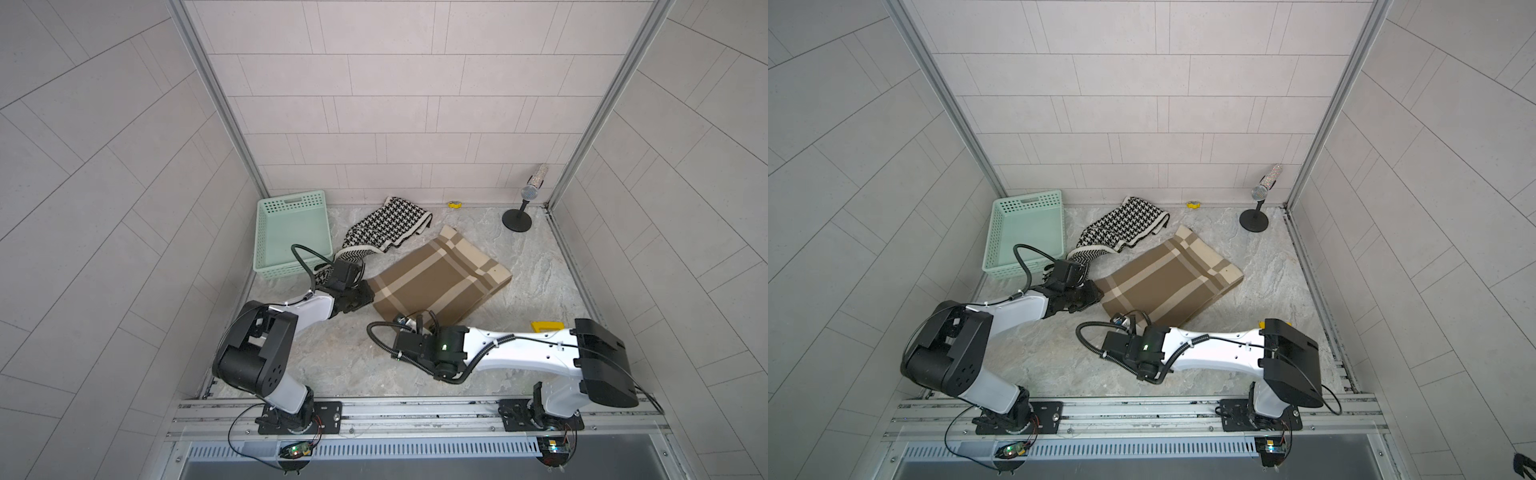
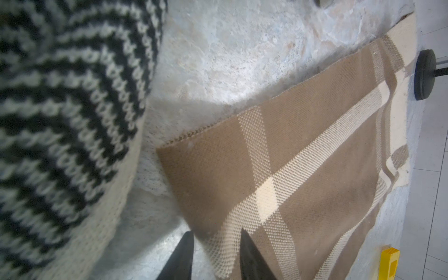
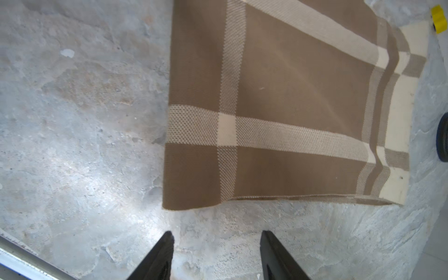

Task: Roll up the scarf and place it into the basket
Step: Adjust the scarf at the center of the board.

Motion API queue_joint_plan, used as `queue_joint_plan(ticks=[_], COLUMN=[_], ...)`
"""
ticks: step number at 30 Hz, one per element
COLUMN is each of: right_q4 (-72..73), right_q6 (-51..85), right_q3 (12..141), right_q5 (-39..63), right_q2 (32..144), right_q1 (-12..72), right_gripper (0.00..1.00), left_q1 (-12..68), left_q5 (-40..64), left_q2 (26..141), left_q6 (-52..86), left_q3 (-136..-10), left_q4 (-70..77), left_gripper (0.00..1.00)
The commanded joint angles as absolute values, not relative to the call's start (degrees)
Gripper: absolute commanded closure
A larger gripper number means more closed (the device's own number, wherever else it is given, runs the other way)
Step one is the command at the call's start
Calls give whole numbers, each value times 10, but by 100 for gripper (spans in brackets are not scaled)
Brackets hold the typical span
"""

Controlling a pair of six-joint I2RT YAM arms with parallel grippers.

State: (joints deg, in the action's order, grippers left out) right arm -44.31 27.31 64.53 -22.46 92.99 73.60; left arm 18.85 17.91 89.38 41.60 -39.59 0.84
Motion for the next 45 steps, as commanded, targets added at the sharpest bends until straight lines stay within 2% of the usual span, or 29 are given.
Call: queue_joint_plan(ticks=[1,10,13,15,17,18,22,25,33,37,45], right_q4=[-453,-438,-430,-424,-421,-419,-408,-401,-375,-369,-290], right_q6=[250,221,223,225,229,231,244,255,275,278,300], right_q3=[673,688,686,685,685,684,681,677,671,669,604], right_q5=[-240,-242,-247,-250,-250,-247,-216,-174,-50,-3,140], right_q2=[963,1065,1091,1103,1108,1108,1096,1077,1027,1006,957], right_q1=[746,745,739,737,734,733,732,732,730,709,615], right_gripper=[39,36,36,40,50,58,88,100,100,100,100], left_q1=[188,188,187,188,188,187,188,187,191,199,217], left_q5=[170,173,176,177,175,174,155,121,67,53,45], left_q2=[900,920,925,926,924,921,890,845,753,765,821], left_q6=[412,412,412,412,412,412,409,407,381,367,356], left_q3=[-381,-381,-381,-380,-381,-381,-378,-370,-389,-430,-500], left_q4=[11,10,15,17,15,13,-17,-65,-173,-214,-247], left_gripper=[64,68,77,84,96,100,100,100,100,100,100])
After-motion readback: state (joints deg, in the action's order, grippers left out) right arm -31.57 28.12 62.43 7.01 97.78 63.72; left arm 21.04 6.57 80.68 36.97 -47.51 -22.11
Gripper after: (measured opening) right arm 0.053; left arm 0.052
